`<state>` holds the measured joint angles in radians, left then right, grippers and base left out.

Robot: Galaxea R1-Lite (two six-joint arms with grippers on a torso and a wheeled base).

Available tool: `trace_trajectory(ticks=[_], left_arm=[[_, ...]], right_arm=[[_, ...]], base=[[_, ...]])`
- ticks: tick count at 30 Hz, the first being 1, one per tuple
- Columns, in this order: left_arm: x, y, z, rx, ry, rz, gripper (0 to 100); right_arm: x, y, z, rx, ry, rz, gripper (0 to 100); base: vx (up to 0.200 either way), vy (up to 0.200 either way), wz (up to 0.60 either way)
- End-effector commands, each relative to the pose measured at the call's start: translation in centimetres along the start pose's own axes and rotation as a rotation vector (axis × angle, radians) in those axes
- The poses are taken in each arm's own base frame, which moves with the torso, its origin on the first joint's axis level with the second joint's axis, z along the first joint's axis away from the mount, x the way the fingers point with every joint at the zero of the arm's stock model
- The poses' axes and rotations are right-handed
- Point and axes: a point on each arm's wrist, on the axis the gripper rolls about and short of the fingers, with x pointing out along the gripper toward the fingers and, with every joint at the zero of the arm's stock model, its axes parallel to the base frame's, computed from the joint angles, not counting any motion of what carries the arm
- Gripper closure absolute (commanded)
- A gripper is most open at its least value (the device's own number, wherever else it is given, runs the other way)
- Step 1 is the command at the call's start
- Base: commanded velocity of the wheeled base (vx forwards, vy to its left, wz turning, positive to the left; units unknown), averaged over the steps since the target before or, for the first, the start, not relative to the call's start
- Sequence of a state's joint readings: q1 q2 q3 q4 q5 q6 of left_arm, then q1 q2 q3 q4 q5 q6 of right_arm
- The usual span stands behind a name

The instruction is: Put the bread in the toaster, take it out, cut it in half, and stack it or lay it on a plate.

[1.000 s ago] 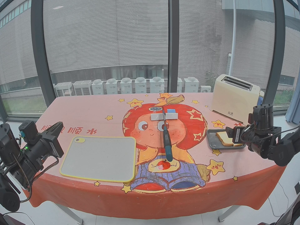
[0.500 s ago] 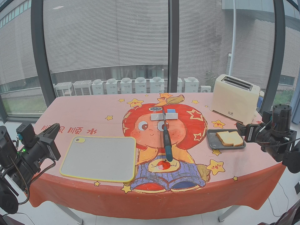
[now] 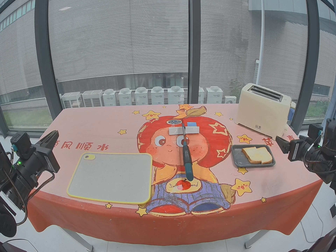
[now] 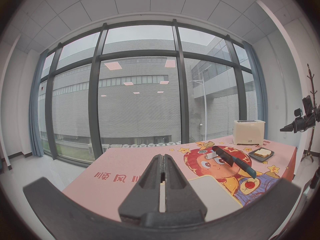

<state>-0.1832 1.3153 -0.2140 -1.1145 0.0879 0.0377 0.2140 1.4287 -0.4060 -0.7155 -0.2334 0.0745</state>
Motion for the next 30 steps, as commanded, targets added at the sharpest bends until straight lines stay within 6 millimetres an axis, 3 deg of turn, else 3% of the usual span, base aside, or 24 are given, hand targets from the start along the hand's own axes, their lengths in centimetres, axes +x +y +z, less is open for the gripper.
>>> trace_trajectory(ticks=[1,18,30], left_arm=[[-0.4,0.5,-0.3,0.006,0.01,0.026,100],[-3.2,0.7,0.6,0.006,-0.018,0.027,100],[-8.1,1.0,1.4,0.006,-0.018,0.024,100]], right_arm=[[-1.1,-0.9,0.0,-0.004,-0.023,-0.016,0],[-4.9,-2.4,-0.1,-0.022,-0.114,-0.049,0],[-7.8,-2.9,-0.1,-0.033,-0.136,-0.051,0]], base=[[0.0,0.0,0.0],[0.0,0.0,0.0],[0.0,0.0,0.0]])
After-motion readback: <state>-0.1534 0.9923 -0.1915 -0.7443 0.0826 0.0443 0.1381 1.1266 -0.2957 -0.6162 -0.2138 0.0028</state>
